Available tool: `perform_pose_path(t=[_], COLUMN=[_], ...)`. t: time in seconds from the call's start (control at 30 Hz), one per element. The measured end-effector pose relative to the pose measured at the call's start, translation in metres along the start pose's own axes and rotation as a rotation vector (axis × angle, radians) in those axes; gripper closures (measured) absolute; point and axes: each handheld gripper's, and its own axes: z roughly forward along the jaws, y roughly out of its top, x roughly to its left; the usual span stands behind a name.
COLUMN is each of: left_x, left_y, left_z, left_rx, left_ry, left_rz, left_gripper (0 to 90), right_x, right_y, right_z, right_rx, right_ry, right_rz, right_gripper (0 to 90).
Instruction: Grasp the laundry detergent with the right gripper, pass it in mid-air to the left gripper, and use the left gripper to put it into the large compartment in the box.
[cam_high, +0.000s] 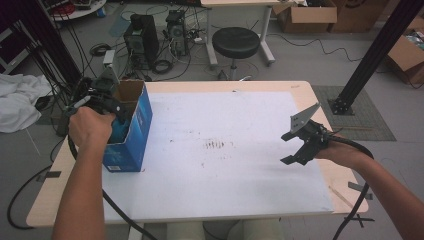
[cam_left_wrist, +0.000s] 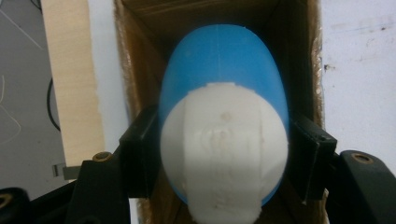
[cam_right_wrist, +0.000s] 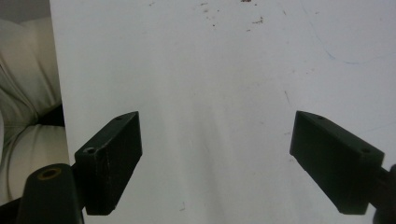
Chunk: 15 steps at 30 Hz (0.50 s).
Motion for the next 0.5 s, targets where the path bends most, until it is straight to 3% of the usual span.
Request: perform_pose_path(t=[0.37, 0.5], left_x=[0.002, 0.003], left_y=[-0.003, -0.004], left_z=[0.017, 0.017], left_rx=[0.032, 0.023], left_ry=[-0.006, -0.012], left_rz=[0.004, 0.005], left_gripper=[38.4, 38.4], right_x=[0.000, 0.001], right_y=[-0.004, -0.003], right_z=[0.000, 0.000], right_rx=[0.003, 0.000], right_ry=[0.004, 0.006], right_rz=[0.008, 0.006], right_gripper=[16.8, 16.8])
